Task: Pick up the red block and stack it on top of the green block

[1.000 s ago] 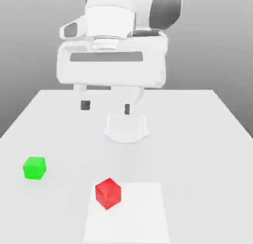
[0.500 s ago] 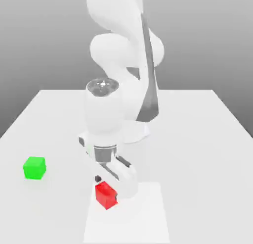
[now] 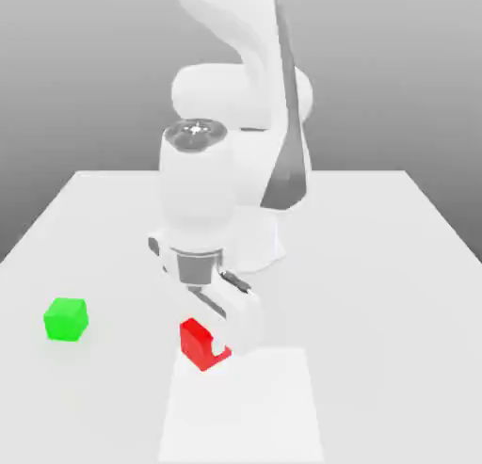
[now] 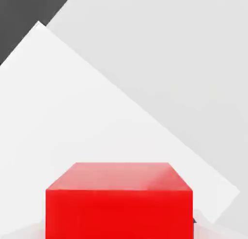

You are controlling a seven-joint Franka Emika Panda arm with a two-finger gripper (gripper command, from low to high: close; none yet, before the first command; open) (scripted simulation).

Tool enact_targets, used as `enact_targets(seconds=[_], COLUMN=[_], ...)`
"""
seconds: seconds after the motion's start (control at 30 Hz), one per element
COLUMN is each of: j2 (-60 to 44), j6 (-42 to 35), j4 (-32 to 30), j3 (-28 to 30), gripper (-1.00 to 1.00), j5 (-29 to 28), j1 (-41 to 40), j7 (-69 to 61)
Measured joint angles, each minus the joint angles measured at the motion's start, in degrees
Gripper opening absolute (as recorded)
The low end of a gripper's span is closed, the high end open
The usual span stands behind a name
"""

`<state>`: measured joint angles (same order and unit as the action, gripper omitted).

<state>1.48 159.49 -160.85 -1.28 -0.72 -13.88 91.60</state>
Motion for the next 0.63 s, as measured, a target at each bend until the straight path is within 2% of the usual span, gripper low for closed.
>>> enact_targets(seconds=[0.13,0.3,0.37,0.5,0.53,0.63], j2=[2.56,5.11,2.72,-5.09,-6.71,-6.71], j6=[-2.71,-5.49,-3.49,3.73,5.23,5.23], j4=[0.22,0.53,0.87,1.28,1.35,1.35], j3=[5.48,11.76,13.57,12.6,12.02,12.02], gripper=[-1.0,-1.0,-1.0,-1.0,1.0,1.0], j5=[-1.26,-2.37,-1.3,3.5,4.61,4.61], j1=[-11.82,-21.05,-23.04,-24.12,-24.39,-24.38], j7=[8.94,19.89,21.57,18.93,18.16,18.16])
